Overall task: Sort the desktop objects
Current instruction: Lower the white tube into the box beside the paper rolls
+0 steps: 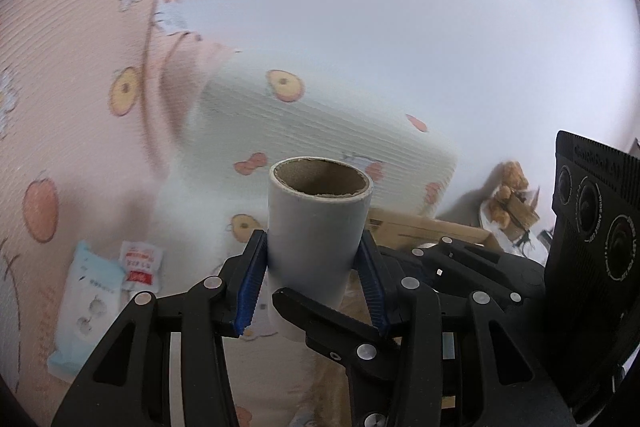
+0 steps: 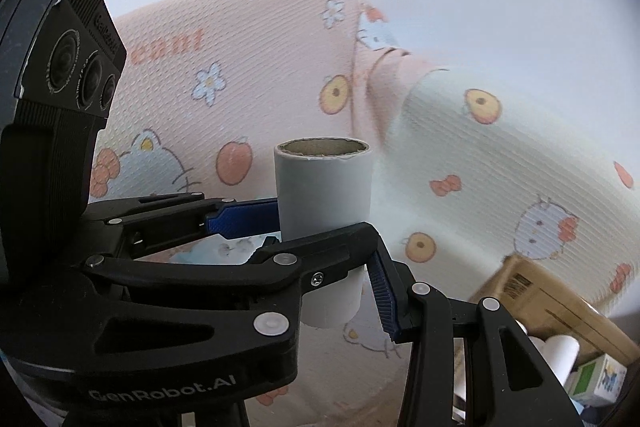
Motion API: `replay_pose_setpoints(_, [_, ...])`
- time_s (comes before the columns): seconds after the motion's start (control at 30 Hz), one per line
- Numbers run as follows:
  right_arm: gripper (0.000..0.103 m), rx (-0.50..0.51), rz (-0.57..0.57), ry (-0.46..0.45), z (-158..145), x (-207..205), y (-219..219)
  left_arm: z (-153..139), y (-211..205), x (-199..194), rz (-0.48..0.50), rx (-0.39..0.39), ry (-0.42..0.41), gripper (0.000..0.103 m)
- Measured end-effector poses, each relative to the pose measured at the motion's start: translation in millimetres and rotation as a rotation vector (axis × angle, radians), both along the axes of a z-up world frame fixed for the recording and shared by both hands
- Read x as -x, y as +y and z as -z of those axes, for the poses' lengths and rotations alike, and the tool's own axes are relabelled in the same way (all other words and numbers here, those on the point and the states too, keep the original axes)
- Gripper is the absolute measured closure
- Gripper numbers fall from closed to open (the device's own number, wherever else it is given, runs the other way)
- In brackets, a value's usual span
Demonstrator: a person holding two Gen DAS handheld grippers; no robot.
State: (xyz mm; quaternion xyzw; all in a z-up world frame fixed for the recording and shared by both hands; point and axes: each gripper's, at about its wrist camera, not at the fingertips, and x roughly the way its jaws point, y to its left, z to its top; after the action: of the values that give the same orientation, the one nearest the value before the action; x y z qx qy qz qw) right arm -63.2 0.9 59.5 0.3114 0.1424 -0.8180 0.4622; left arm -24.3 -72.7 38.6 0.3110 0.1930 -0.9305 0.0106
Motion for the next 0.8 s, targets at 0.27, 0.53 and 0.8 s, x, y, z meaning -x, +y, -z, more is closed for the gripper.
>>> replay_pose_setpoints(0.27, [0.062, 0.060, 0.089, -0.016, -8, 21, 49, -9, 43, 26, 0.094, 0.045, -0.009, 0.054])
replay_pose_setpoints(0.53, [0.062, 0.095, 0.184, -0.079, -8, 45, 100, -12, 91, 46, 0.199, 0.088, -0.008, 0.054])
replay_pose_setpoints(0.8, [0.062, 0.102, 0.251, -0.114, -2, 59, 135, -7, 131, 62, 0.279, 0.113, -0.042, 0.054])
